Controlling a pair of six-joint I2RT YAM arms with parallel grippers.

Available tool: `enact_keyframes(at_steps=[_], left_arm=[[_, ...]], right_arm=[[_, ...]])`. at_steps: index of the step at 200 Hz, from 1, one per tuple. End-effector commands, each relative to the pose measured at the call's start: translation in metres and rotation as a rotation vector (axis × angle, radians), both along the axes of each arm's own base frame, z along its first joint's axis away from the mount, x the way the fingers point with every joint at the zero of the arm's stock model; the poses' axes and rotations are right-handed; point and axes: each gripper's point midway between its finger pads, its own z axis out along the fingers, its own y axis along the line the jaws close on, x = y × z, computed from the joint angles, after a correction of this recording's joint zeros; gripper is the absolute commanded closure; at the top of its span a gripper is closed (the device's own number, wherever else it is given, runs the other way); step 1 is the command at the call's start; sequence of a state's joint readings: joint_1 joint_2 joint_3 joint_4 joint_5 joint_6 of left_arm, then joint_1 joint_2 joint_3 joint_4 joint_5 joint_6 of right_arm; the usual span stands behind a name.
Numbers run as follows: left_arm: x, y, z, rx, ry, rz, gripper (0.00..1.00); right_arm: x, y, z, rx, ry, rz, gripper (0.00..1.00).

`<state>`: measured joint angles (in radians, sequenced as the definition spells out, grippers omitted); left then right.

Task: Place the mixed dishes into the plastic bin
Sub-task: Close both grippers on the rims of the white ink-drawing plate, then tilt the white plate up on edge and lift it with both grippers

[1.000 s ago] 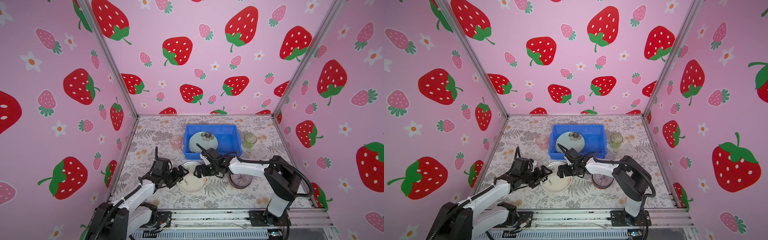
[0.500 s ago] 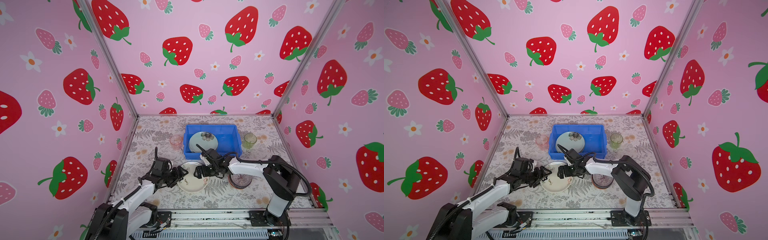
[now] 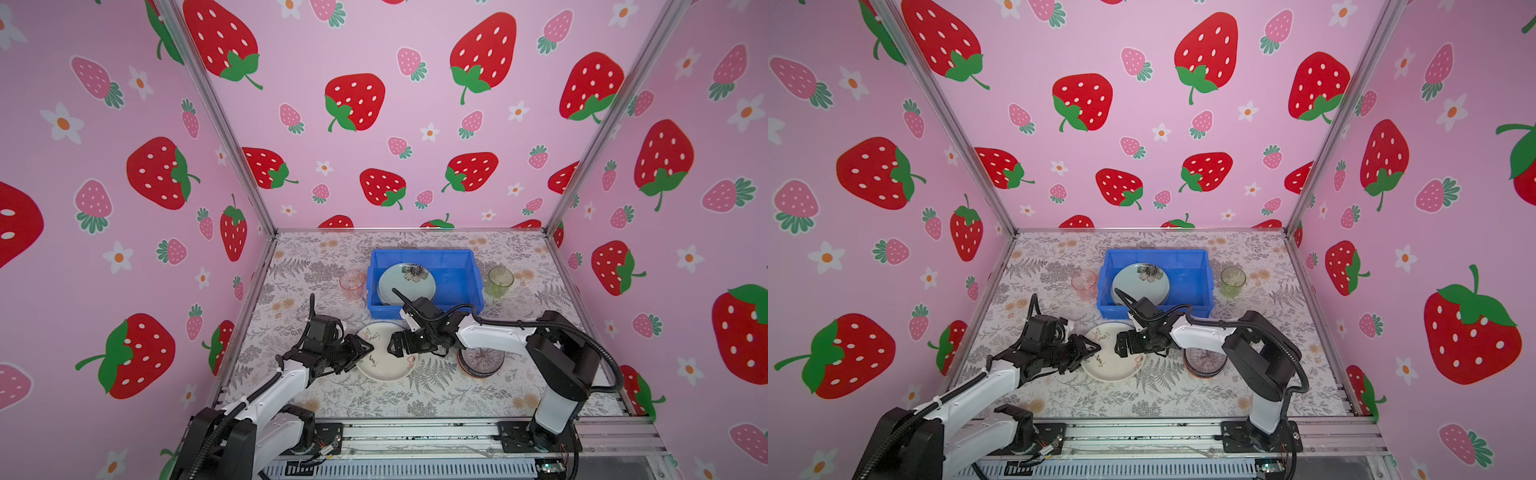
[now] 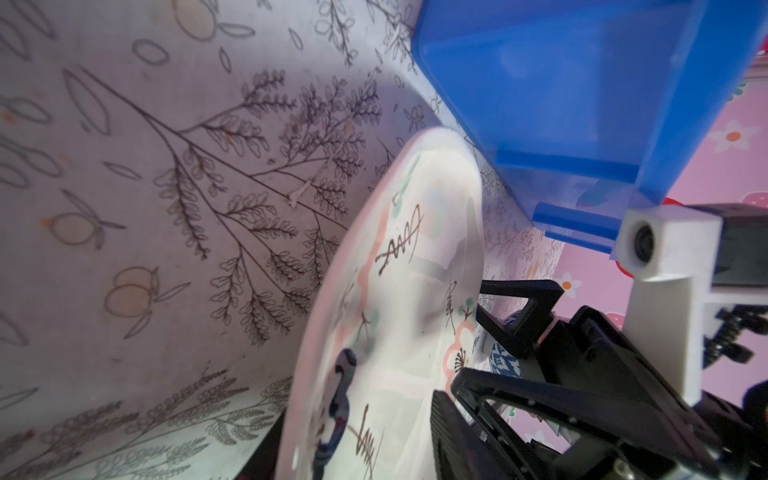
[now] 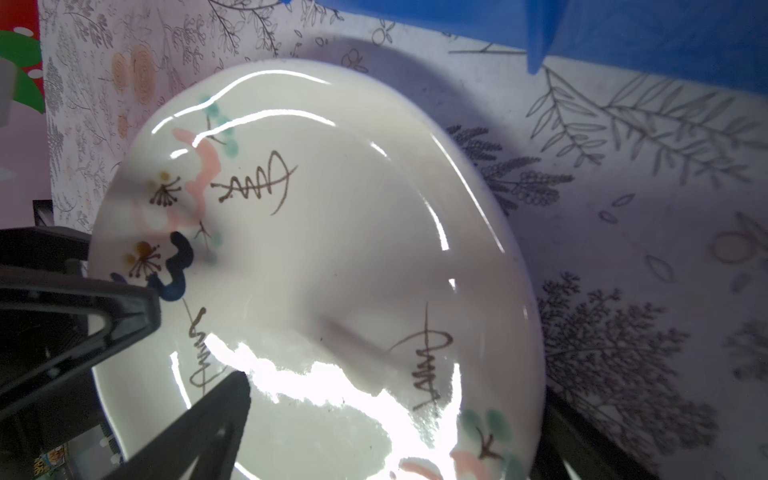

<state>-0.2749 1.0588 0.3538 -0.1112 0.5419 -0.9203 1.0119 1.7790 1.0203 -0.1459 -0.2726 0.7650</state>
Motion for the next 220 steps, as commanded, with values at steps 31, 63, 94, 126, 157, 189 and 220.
enact_keyframes(at_steps=[31, 63, 94, 126, 157, 189, 220], left_arm=[[0.009, -0.013, 0.033, -0.075, -0.101, -0.043, 0.69], [0.008, -0.012, 0.033, -0.072, -0.102, -0.040, 0.77], [0.007, -0.012, 0.034, -0.076, -0.102, -0.039, 0.87], [0.007, -0.012, 0.037, -0.081, -0.110, -0.037, 0.93], [0.008, -0.013, 0.042, -0.093, -0.118, -0.035, 1.00], [0.009, -0.016, 0.051, -0.118, -0.141, -0.046, 1.00], [0.011, -0.020, 0.065, -0.138, -0.182, -0.078, 1.00]], right_arm=[[-0.002, 0.003, 0.001, 0.025, 0.011, 0.010, 0.01], [0.001, -0.002, 0.003, 0.024, 0.003, -0.002, 0.01], [0.004, -0.007, 0.006, 0.021, -0.006, -0.015, 0.01], [0.007, -0.012, 0.010, 0.023, -0.014, -0.029, 0.01], [0.012, -0.017, 0.015, 0.027, -0.024, -0.039, 0.01], [0.022, -0.024, 0.030, 0.048, -0.050, -0.056, 0.01], [0.032, -0.028, 0.051, 0.088, -0.077, -0.062, 0.01]])
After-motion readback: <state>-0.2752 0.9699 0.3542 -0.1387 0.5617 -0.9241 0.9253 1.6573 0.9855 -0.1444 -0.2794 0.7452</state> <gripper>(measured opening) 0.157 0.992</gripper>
